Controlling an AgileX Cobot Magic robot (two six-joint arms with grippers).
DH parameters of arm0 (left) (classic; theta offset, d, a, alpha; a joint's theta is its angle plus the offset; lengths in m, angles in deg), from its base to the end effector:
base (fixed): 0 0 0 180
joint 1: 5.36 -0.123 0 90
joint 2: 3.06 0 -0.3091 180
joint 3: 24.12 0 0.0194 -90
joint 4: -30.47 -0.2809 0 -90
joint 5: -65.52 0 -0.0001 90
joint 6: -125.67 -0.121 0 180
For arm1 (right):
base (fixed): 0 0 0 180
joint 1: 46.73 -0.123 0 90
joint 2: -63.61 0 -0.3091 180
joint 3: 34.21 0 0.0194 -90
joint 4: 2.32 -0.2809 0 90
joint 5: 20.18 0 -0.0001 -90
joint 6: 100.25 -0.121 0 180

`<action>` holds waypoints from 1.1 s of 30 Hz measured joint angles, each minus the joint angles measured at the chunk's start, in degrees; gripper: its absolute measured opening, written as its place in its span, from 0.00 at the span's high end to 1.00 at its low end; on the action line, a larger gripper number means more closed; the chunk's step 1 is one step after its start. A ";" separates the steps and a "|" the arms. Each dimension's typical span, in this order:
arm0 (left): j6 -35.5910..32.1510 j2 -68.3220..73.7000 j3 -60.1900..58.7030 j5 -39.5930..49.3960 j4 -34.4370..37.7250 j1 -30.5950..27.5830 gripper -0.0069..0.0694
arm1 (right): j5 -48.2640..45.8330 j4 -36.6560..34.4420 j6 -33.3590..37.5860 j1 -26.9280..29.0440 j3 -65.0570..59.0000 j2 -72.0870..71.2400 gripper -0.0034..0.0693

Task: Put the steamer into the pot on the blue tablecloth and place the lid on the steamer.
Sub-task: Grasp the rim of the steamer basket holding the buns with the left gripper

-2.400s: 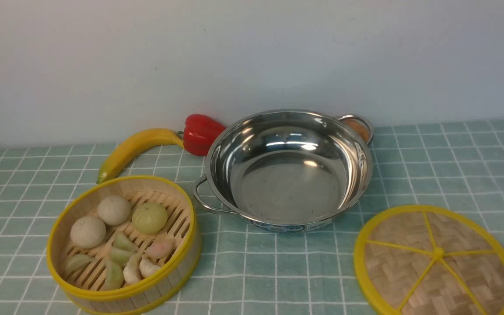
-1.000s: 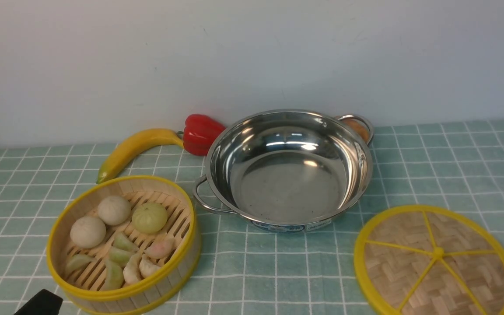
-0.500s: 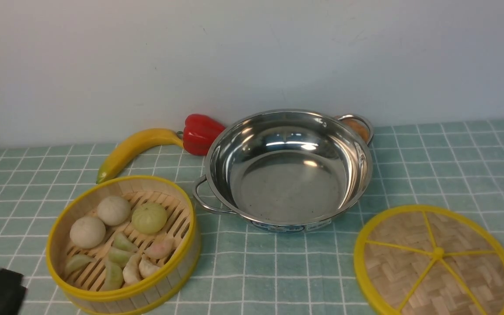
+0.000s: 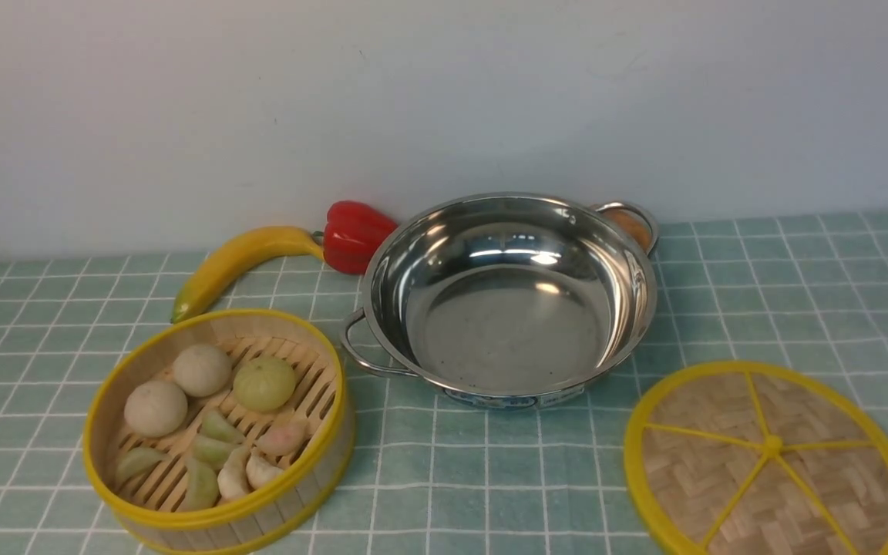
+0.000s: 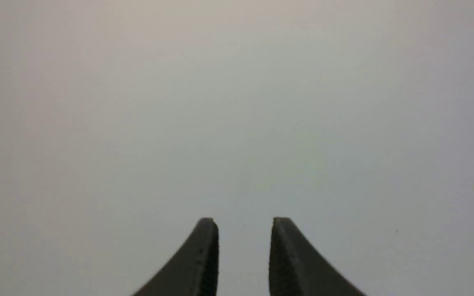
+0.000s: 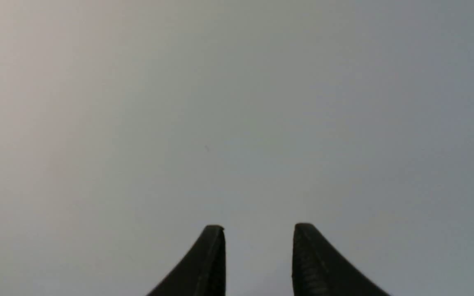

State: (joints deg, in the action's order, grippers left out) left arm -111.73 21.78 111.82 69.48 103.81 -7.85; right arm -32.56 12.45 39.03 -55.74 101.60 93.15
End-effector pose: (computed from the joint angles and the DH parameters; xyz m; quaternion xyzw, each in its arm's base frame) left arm 0.0883 -0.0043 0.4133 -0.0649 0.5705 -0.1144 0.8107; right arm 0.1154 0.0116 0.3817 0.1219 0.6692 0.2044 0.7039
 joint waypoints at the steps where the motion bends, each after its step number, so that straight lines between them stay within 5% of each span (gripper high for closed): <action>1: -0.32 1.75 0.66 0.67 -0.10 0.00 0.70 | -3.52 -0.67 0.12 0.00 0.79 2.15 0.61; 7: 1.88 17.91 2.44 16.38 -3.55 0.00 0.78 | -14.17 -10.59 11.04 0.00 3.47 12.00 0.61; 9: 11.24 28.71 2.44 28.55 -14.60 0.00 0.79 | -15.97 -19.04 22.52 0.00 3.59 15.90 0.61; 10: 12.12 29.34 2.44 29.03 -15.49 0.00 0.79 | -16.23 -20.71 24.63 0.00 3.59 16.50 0.61; 14: 36.11 41.40 3.21 33.64 -39.62 0.00 0.79 | -20.02 -30.77 37.21 0.00 3.59 19.71 0.61; 15: 37.23 41.40 3.34 33.64 -39.62 0.00 0.79 | -20.28 -31.21 37.21 0.00 3.59 19.83 0.61; 16: 44.92 45.11 4.68 34.26 -48.93 0.00 0.79 | -22.06 -33.98 40.72 0.00 3.59 20.73 0.61; 17: 44.92 45.54 4.68 34.26 -48.93 0.00 0.79 | -22.33 -34.69 41.13 0.00 3.59 20.97 0.61; 19: 56.87 49.76 7.16 34.89 -61.28 0.00 0.78 | -24.71 -37.38 44.43 0.00 3.59 22.14 0.61; 22: 65.22 54.24 10.07 34.93 -72.68 0.00 0.76 | -26.59 -40.24 47.27 0.00 3.59 23.51 0.61; 33: 70.56 68.23 15.17 34.58 -84.56 0.00 0.63 | -28.07 -42.27 48.64 0.00 3.65 24.31 0.61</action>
State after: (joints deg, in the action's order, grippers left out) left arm -41.17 90.01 126.99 104.06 19.26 -7.85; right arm -60.63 -29.82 87.67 -55.74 105.25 117.46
